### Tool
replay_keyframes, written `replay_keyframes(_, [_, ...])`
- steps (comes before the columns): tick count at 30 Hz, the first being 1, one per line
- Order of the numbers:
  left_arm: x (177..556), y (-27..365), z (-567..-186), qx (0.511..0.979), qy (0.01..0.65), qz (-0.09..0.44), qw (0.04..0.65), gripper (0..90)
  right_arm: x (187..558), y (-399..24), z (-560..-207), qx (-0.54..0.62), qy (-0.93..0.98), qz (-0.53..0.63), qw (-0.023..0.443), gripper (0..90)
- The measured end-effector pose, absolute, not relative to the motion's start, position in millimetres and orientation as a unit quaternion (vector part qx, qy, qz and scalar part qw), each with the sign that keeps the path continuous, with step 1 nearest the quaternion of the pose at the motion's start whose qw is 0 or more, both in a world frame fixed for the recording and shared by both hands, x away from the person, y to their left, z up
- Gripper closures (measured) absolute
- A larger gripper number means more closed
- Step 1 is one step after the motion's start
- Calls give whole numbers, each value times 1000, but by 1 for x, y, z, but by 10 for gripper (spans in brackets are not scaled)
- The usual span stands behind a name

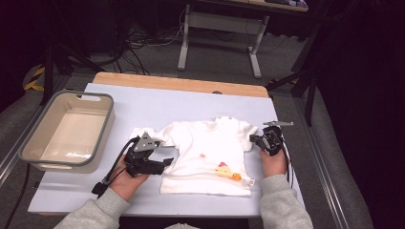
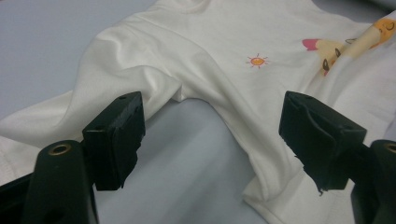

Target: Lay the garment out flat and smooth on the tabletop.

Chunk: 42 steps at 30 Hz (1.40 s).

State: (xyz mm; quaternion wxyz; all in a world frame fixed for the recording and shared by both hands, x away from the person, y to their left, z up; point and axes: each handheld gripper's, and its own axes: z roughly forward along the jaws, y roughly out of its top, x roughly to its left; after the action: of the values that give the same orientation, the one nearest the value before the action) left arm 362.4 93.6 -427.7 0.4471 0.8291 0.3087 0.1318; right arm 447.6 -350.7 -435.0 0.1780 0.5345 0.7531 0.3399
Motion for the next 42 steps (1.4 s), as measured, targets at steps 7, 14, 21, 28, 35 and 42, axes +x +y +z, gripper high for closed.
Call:
replay_keyframes(7, [362, 93, -428, 829, 309, 131, 447, 235, 431, -328, -394, 473, 763, 382, 221, 881])
replay_keyframes(14, [362, 93, -429, 830, 307, 133, 445, 237, 422, -283, -372, 397, 796, 391, 237, 882])
replay_keyframes(21, [362, 94, -430, 834, 307, 127, 440, 245, 418, -236, -373, 330, 828, 401, 214, 883])
replay_keyframes(28, [362, 94, -431, 835, 307, 128, 439, 244, 417, -200, -388, 275, 866, 384, 167, 882])
replay_keyframes(35, [362, 95, -431, 834, 308, 128, 440, 240, 420, -195, -405, 263, 883, 368, 128, 721])
replay_keyframes(42, [363, 95, -431, 832, 310, 128, 441, 239, 415, -240, -391, 287, 853, 419, 119, 658])
